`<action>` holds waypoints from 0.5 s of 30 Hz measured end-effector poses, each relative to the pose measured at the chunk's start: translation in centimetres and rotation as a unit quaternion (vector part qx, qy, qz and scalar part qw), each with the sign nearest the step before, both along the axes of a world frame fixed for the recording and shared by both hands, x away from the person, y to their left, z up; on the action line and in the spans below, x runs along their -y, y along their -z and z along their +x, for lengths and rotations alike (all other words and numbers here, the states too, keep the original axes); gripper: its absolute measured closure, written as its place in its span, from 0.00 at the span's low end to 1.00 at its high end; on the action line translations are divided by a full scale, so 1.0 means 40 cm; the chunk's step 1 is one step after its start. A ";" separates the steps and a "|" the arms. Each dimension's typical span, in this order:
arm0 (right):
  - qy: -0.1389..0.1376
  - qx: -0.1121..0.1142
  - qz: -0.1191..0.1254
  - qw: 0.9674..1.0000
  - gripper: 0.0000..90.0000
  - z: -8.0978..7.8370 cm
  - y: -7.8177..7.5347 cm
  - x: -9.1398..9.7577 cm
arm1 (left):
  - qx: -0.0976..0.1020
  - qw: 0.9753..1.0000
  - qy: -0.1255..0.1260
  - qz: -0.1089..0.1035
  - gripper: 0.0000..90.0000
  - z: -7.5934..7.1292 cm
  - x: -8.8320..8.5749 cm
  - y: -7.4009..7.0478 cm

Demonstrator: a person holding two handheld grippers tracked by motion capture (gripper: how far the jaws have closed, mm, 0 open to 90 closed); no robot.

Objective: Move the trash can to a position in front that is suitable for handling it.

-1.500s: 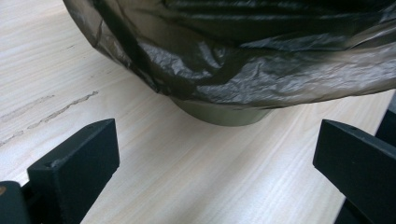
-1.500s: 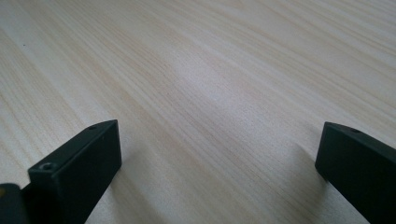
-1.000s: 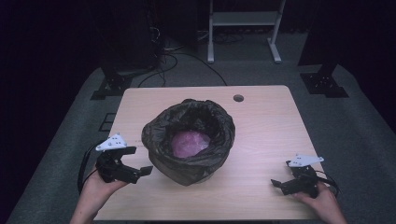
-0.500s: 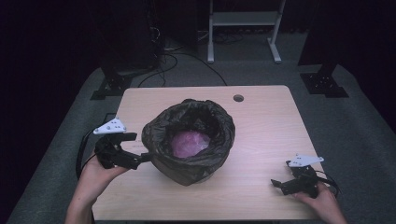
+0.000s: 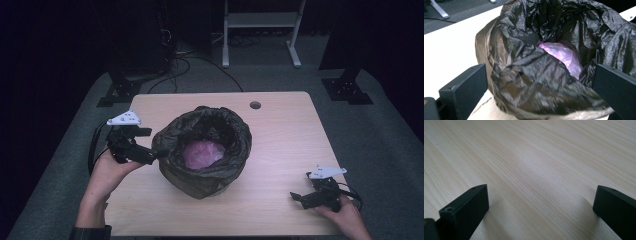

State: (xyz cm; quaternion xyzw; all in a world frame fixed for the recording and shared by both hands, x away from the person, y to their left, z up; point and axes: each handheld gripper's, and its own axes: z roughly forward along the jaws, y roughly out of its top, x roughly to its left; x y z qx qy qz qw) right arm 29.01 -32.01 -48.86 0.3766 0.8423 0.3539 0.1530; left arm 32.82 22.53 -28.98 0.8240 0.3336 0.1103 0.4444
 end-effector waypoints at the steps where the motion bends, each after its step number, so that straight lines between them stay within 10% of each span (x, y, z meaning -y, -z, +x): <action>1: 0.000 0.000 0.000 1.000 0.00 0.000 0.000 0.000 | 0.000 1.000 0.001 0.001 0.00 0.005 0.003 0.003; 15: 0.000 0.000 0.000 1.000 0.00 0.000 0.000 0.000 | -0.018 0.999 0.023 0.019 0.00 0.054 0.045 0.055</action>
